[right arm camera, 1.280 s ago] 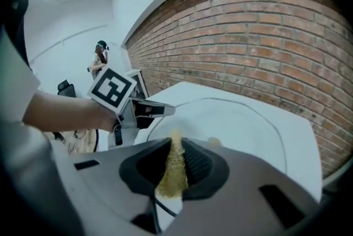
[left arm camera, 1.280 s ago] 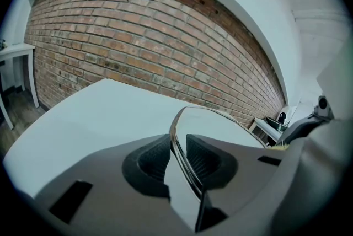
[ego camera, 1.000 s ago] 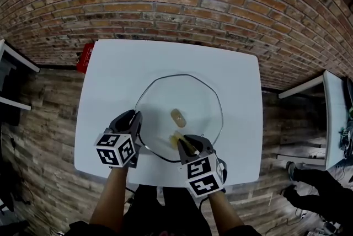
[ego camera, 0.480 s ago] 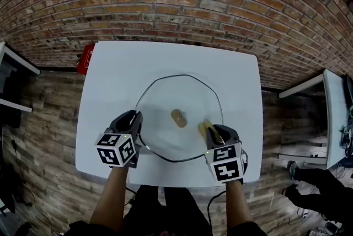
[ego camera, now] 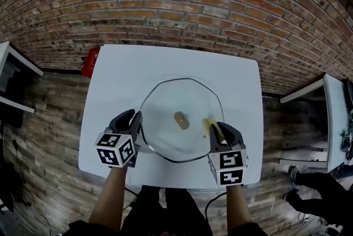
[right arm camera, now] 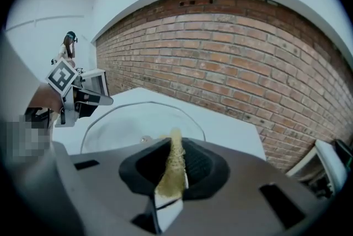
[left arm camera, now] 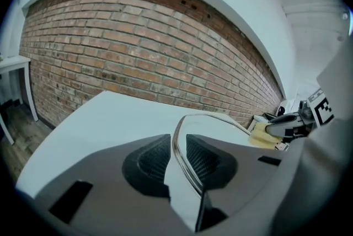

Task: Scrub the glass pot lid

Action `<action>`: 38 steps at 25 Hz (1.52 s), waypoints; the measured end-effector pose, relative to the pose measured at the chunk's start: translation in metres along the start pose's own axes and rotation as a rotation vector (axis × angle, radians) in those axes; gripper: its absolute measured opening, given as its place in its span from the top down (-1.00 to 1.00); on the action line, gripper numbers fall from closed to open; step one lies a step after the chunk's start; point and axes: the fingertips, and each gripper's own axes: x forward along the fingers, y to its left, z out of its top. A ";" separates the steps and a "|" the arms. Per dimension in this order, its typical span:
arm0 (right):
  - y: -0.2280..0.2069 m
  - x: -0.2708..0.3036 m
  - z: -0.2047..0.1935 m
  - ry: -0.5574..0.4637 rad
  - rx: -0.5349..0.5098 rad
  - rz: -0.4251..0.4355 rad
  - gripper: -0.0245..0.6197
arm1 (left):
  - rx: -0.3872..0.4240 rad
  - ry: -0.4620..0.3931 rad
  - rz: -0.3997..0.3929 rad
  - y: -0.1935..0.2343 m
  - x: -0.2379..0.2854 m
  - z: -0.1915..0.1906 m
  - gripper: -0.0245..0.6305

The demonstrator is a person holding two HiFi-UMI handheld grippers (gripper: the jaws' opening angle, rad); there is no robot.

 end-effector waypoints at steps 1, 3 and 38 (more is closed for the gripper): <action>-0.001 -0.002 0.005 -0.023 0.005 -0.006 0.74 | 0.019 -0.008 0.003 -0.001 -0.003 0.005 0.64; -0.002 -0.008 0.016 -0.071 0.017 -0.016 0.74 | 0.060 -0.028 0.009 -0.004 -0.010 0.016 0.64; -0.008 -0.146 0.200 -0.653 0.045 -0.099 0.74 | 0.339 -0.464 -0.073 -0.138 -0.118 0.212 0.80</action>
